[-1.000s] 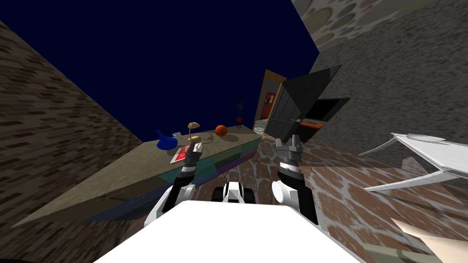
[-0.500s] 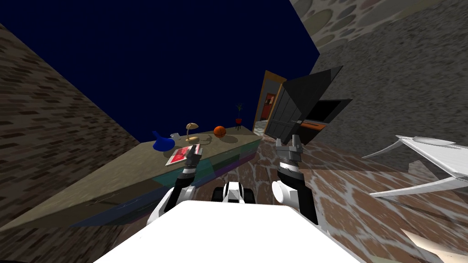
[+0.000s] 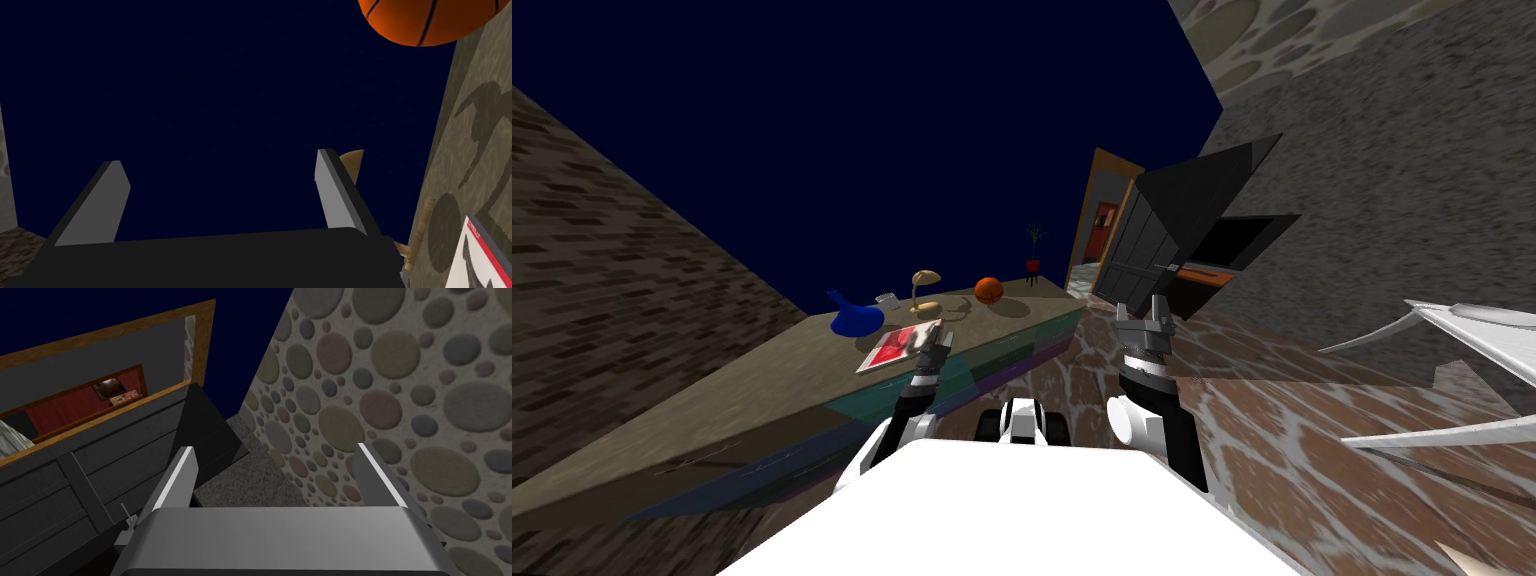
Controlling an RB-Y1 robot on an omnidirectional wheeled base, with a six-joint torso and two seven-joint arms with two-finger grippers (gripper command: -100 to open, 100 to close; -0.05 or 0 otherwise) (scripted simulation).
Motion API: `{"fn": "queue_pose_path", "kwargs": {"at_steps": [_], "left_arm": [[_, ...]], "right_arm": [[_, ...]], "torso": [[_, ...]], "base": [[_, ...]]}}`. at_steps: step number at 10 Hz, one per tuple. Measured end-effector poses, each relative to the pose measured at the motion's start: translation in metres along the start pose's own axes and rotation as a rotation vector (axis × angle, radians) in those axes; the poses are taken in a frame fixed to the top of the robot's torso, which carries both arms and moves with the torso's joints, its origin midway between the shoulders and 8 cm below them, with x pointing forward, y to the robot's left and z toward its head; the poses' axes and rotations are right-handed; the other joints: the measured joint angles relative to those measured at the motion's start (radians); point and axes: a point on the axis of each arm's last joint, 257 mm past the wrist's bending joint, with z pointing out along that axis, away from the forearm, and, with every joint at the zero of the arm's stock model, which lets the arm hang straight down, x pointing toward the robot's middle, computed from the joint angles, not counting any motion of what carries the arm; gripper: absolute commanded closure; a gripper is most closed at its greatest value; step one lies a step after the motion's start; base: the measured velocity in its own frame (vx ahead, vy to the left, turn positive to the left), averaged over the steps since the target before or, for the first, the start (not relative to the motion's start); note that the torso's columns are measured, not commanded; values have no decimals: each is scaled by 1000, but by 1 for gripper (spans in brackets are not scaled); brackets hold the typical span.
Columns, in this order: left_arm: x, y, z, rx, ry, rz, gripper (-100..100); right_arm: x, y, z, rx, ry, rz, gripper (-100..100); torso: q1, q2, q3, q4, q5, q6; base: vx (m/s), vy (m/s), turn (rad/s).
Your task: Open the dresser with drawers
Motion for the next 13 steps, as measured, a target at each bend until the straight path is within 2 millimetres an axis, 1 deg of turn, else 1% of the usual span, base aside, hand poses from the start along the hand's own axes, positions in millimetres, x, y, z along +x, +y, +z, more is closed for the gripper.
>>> {"fn": "queue_pose_path", "kwargs": {"at_steps": [2,3,5,8,13], "left_arm": [[-2,16,-10,-27,-9,-1,-100],[-7,25,-17,-39,-16,1,-100],[-17,39,-25,-70,-29,1,-100],[-26,62,-41,-113,-47,1,-100],[-41,91,-66,-176,-86,-3,-100]], "right_arm": [[0,0,0,0,0,0,0],[0,0,0,0,0,0,0],[0,0,0,0,0,0,0],[0,0,0,0,0,0,0],[0,0,0,0,0,0,0]], "torso": [[0,0,0,0,0,0],[-2,-5,-3,-1,-1,0],[2,-2,-1,-1,0,0],[1,0,0,0,0,0],[0,-2,-1,0,0,0]], "base": [[93,-93,29],[115,-96,22],[83,-64,18],[74,-55,19],[75,-56,18]]}}
